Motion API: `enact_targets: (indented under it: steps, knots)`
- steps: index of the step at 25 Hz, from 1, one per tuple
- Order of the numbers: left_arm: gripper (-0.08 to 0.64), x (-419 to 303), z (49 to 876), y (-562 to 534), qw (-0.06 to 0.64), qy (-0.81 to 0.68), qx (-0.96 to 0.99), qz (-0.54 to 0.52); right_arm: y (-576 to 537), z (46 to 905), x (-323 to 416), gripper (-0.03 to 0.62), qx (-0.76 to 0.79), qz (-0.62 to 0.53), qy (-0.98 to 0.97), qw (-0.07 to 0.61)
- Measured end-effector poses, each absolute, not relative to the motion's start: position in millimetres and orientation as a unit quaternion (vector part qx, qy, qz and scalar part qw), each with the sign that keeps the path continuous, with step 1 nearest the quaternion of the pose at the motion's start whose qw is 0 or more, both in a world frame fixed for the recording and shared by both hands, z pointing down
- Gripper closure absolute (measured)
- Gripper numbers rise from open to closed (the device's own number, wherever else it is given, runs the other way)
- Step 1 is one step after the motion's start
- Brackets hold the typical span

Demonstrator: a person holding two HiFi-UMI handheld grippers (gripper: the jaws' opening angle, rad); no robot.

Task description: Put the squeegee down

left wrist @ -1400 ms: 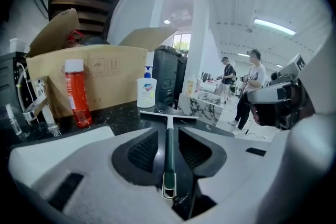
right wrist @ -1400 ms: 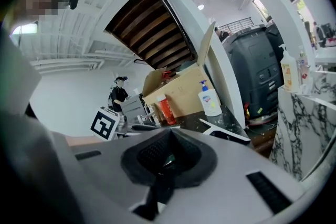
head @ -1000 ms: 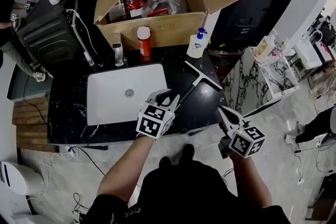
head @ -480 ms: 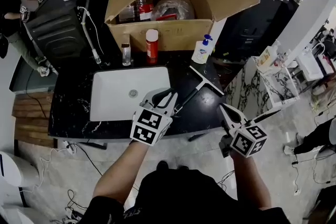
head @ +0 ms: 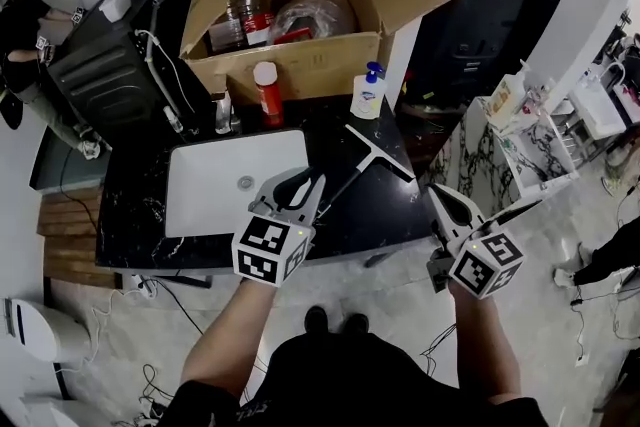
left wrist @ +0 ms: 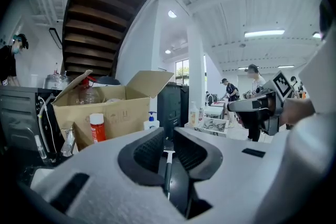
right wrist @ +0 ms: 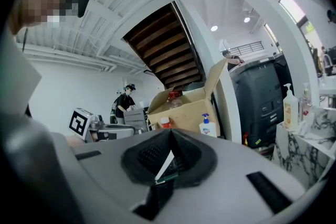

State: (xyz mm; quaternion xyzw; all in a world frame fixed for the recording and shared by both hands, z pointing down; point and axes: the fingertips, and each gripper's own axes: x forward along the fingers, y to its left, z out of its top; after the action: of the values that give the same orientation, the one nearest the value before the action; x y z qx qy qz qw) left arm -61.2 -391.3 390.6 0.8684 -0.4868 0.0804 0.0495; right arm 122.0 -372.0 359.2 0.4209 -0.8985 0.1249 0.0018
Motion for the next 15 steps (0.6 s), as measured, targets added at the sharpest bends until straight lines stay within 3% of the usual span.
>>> enact_targets:
  steps: [15]
  knots:
    - [0.552,-86,405,-372,0.074,-0.546,0.832,0.066,-340,416,159,0.586,0.431,0.167,-0.887,-0.004]
